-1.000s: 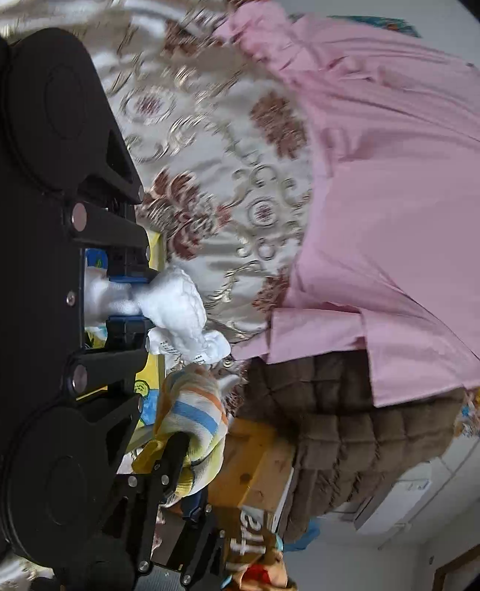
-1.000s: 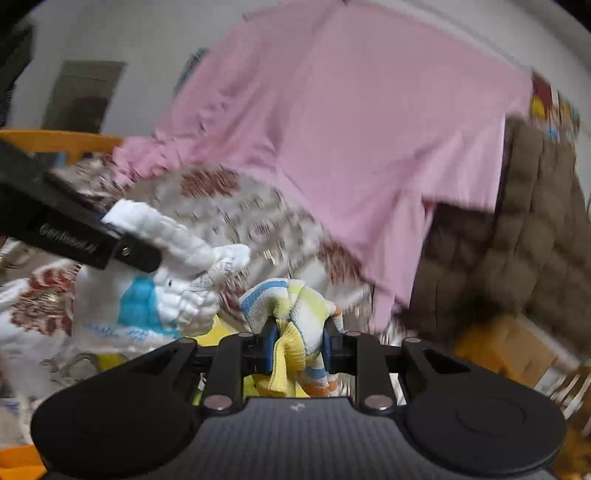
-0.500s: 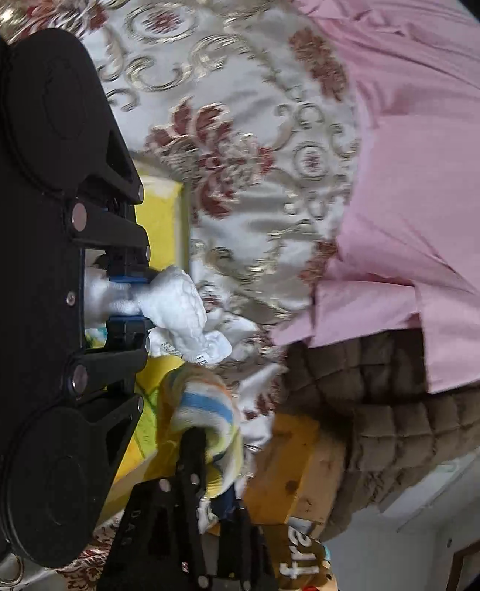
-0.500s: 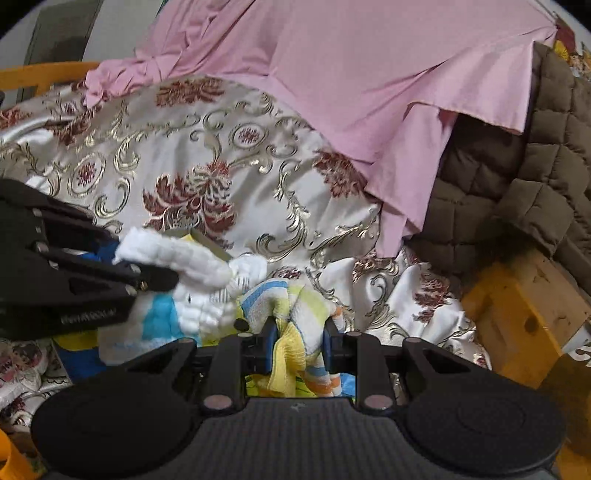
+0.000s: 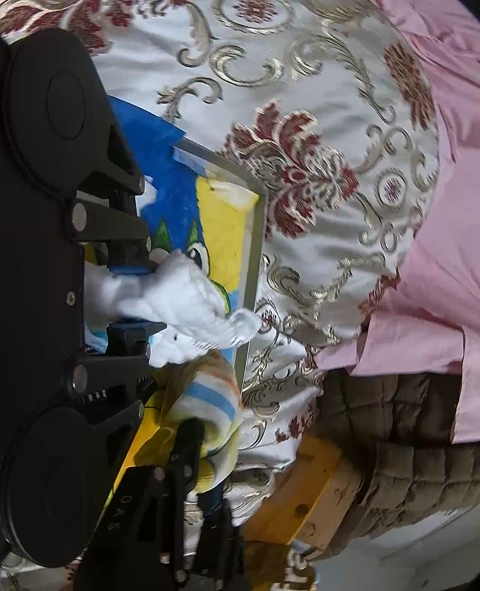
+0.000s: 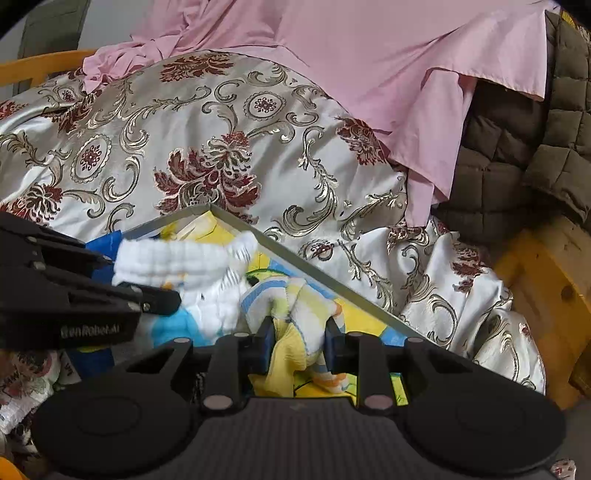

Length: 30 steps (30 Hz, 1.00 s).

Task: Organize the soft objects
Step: 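Carry the white towel with the left tool while the right tool carries the striped sock to the tray, then lower and release the towel with the left tool while the right tool releases the striped sock into the tray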

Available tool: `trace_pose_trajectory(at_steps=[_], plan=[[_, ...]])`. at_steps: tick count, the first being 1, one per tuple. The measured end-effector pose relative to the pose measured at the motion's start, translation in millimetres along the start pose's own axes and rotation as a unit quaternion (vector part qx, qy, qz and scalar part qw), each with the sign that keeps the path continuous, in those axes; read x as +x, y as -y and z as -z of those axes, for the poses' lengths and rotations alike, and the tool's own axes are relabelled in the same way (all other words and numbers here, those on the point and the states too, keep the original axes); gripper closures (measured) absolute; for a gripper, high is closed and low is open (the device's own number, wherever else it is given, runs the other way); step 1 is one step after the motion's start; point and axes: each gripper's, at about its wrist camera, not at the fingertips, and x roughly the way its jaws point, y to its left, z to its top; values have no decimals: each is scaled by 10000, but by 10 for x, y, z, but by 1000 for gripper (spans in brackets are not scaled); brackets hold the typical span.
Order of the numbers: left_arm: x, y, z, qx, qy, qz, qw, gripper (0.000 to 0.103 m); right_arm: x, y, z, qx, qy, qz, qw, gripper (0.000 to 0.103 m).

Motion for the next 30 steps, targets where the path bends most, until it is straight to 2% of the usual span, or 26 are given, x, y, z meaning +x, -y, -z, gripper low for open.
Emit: trace_pose_trajectory(at_steps=[3, 9, 19, 22, 24, 26, 28, 30], plan=[[1, -74, 6, -221, -65, -15, 9997, 77, -1, -9, 11, 27, -42, -1, 10000, 73], [-49, -76, 17, -87, -54, -194, 9998, 75, -31, -8, 27, 169, -79, -2, 9998, 70], [-255, -93, 95, 66, -26, -437, 9990, 60, -241, 54, 48, 423, -73, -79, 9990, 52], [-377, -99, 118, 89, 43, -423, 9991, 52, -355, 80, 35, 415, 17, -13, 9991, 43], [-474, -81, 126, 129, 132, -498, 9986, 36, -438, 105, 30, 449, 74, 9, 9990, 37], [-570, -62, 125, 150, 214, -520, 9983, 34, -529, 126, 25, 469, 143, 38, 9988, 28], [-667, -43, 110, 166, 239, -521, 9982, 32, -624, 140, 25, 476, 217, 47, 9986, 26], [-766, -22, 102, 218, 305, -556, 9977, 26, -699, 151, 25, 517, 275, 68, 9983, 23]])
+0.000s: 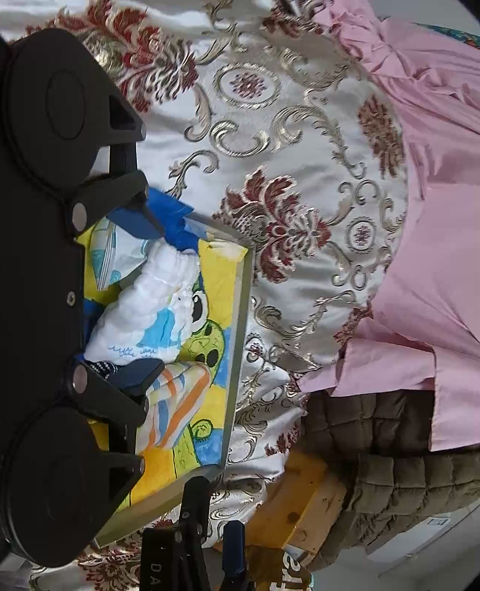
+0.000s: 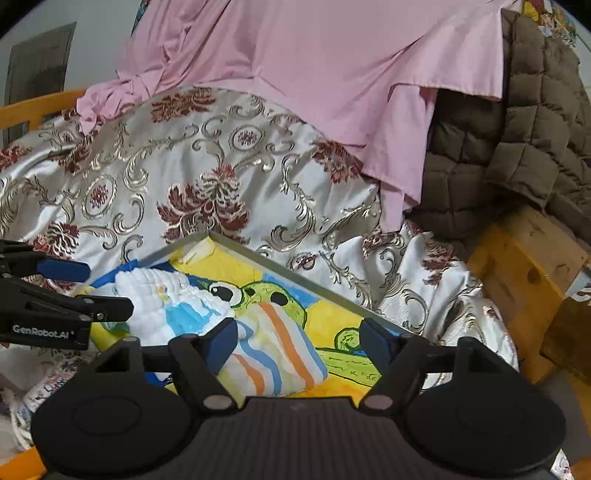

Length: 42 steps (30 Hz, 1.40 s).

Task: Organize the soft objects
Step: 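Lower and release the towel with the left tool while the right tool releases the striped sock into the tray, then move both tools back from the tray to the pile of soft items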

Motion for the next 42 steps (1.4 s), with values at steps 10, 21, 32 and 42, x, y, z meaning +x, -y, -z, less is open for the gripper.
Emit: trace_pose_trajectory(at_steps=[10, 21, 32, 42], plan=[[-622, 162, -76, 217, 479, -88, 9986, 7, -548, 46, 22, 107, 308, -36, 9995, 6], [-1454, 506, 94, 451, 1044, -310, 9930, 1, -1374, 136, 206, 393, 674, -49, 9969, 1], [-2259, 900, 553, 366, 1451, -640, 9867, 1, -2106, 129, 688, 789, 993, -150, 9918, 0], [-2635, 1181, 946, 320, 1507, -654, 9859, 1, -2552, 56, 1157, 903, 1148, -17, 9893, 0]])
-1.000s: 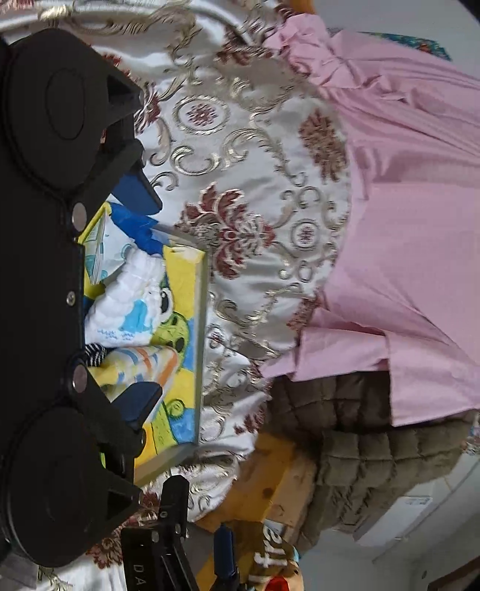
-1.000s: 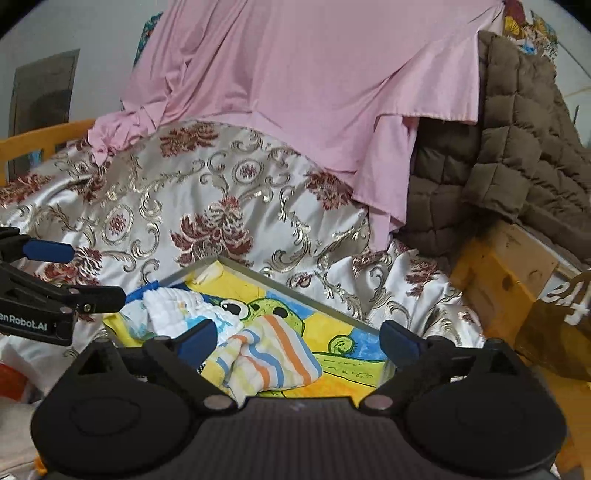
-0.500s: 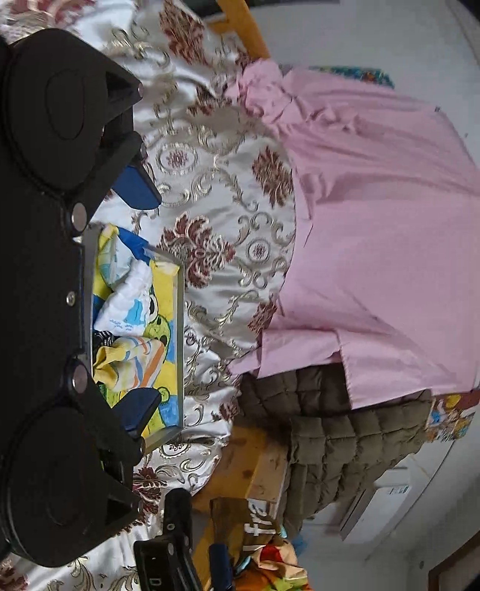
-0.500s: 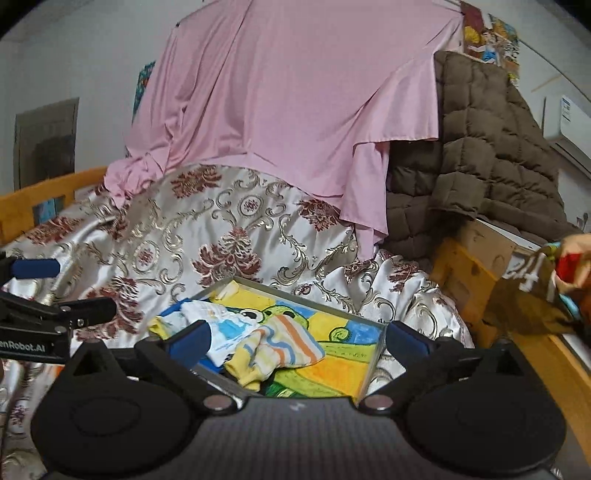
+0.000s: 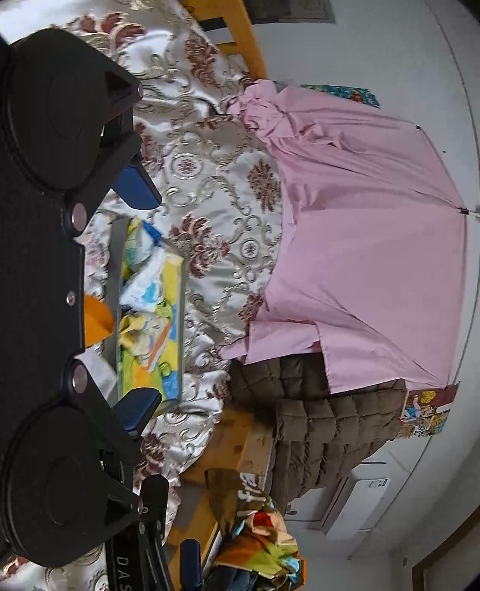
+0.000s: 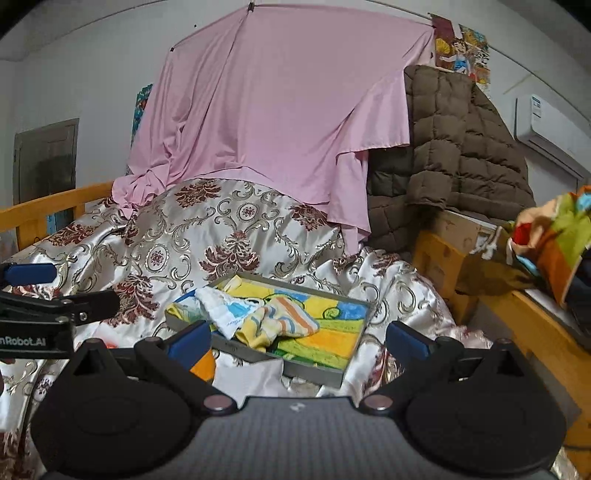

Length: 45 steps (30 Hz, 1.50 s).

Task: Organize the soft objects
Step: 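Move both tools back from the tray to the pile of soft items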

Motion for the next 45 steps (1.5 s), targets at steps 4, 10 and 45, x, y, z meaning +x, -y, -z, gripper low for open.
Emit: trace_pose_trajectory(at_steps=[4, 10, 45], plan=[[-103, 53, 134, -115, -148, 92, 9998, 1, -168, -28, 196, -12, 13, 80, 10000, 0], [-225, 72, 378, 30, -323, 210, 9993, 1, -374, -89, 509, -100, 15, 245, 9996, 0], [-163, 221, 1176, 791, -1632, 405, 9826, 1, -135, -23, 1346, 395, -1303, 223, 9904, 0]])
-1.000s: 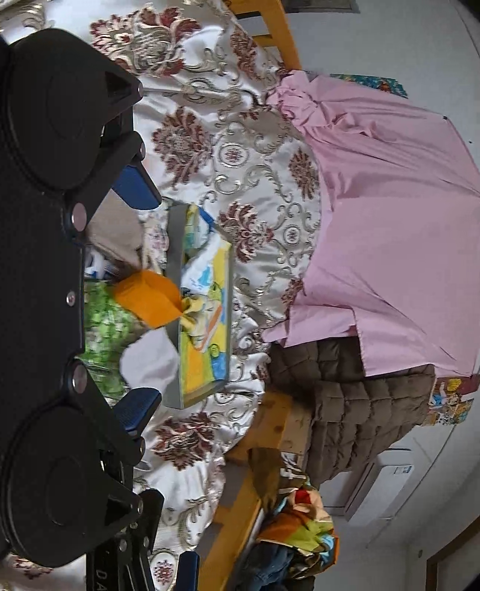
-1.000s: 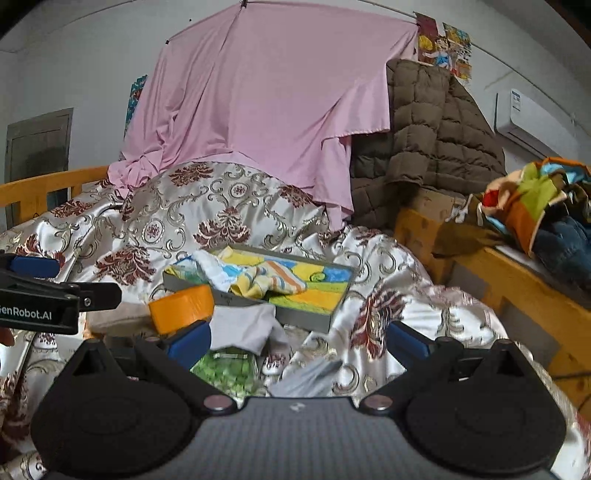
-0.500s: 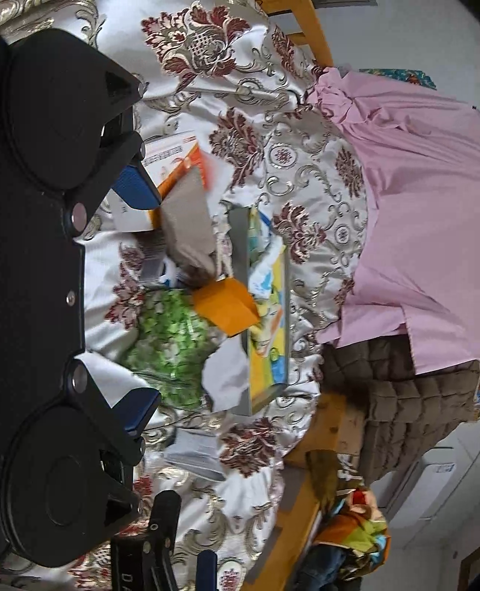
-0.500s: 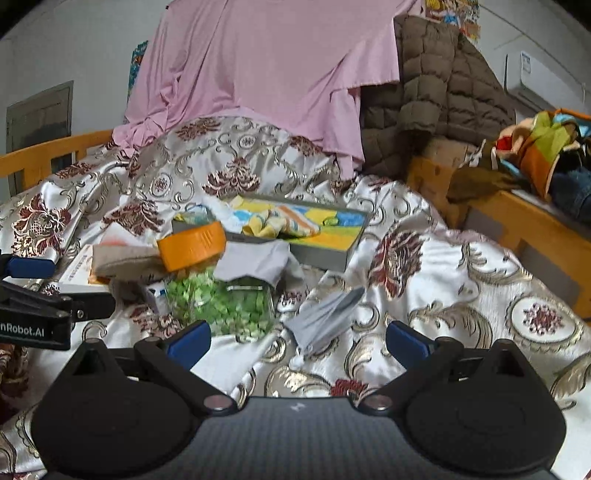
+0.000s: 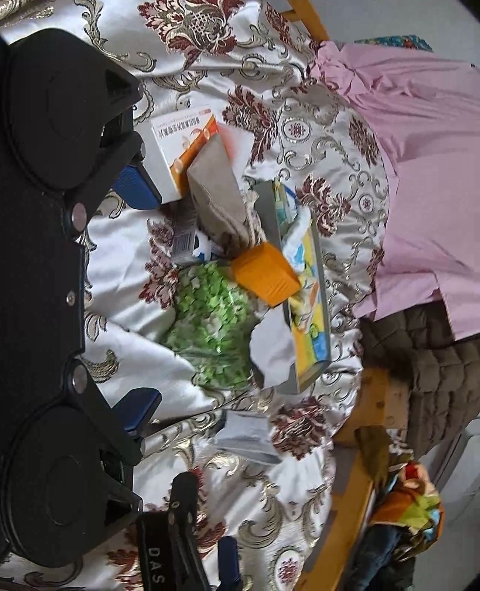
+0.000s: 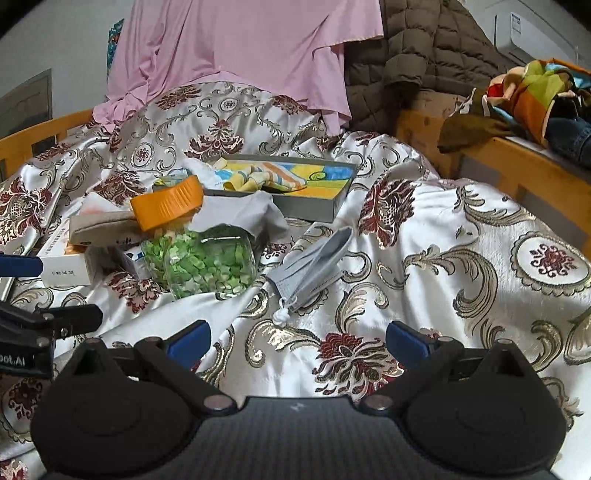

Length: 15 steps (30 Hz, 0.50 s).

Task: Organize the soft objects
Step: 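Move both tools back from the tray to the pile of soft items, then grasp the white tissue with the left tool while the right tool grasps the grey face mask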

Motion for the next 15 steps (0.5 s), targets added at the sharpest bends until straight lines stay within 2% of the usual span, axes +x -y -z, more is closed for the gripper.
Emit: trace_pose_trajectory(at_steps=[9, 15], plan=[[44, 77, -37, 212, -44, 15, 9998, 1, 79, 59, -3, 150, 2, 66, 9999, 0], [101, 120, -153, 553, -64, 32, 9984, 1, 114, 76, -26, 168, 190, -10, 9997, 0]])
